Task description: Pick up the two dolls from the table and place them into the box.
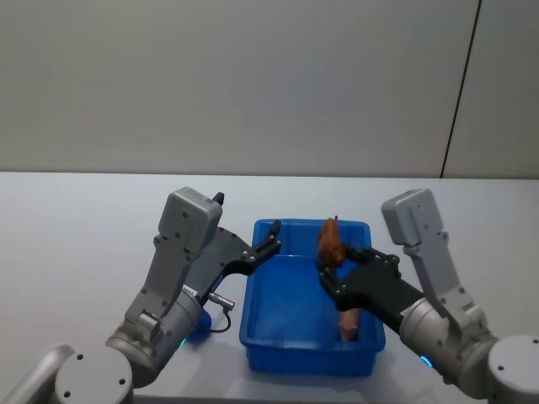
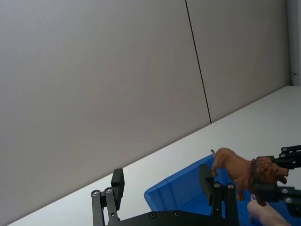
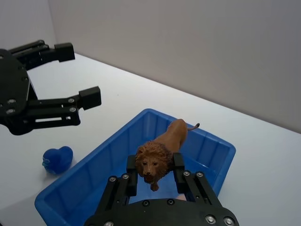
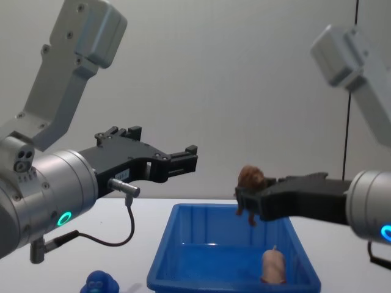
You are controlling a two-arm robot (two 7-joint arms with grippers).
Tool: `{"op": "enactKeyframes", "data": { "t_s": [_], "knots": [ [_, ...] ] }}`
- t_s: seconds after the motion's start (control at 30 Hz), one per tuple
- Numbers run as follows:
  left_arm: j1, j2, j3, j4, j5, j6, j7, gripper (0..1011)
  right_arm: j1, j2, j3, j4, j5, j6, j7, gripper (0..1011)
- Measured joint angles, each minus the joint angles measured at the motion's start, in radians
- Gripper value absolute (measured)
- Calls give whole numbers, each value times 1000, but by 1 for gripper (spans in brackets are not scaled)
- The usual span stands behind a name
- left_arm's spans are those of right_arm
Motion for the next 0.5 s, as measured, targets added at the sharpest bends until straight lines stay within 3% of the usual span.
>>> {"op": "enactKeyframes", "data": {
  "t_s": [0.07, 0.4, 0.47, 0.5],
  "knots": [
    [0, 0, 0, 0, 0, 0, 0, 1001, 4, -4, -3, 11, -6, 2, 1, 440],
    [0, 0, 0, 0, 0, 0, 0, 1001, 19, -20, -19, 65, -40, 4, 7, 772],
    [0, 0, 0, 0, 0, 0, 0, 1001, 19, -20, -20, 69, -43, 0, 8, 792],
    [0, 0, 0, 0, 0, 0, 0, 1001, 19, -19, -20, 69, -44, -6, 8, 863]
  ]
}}
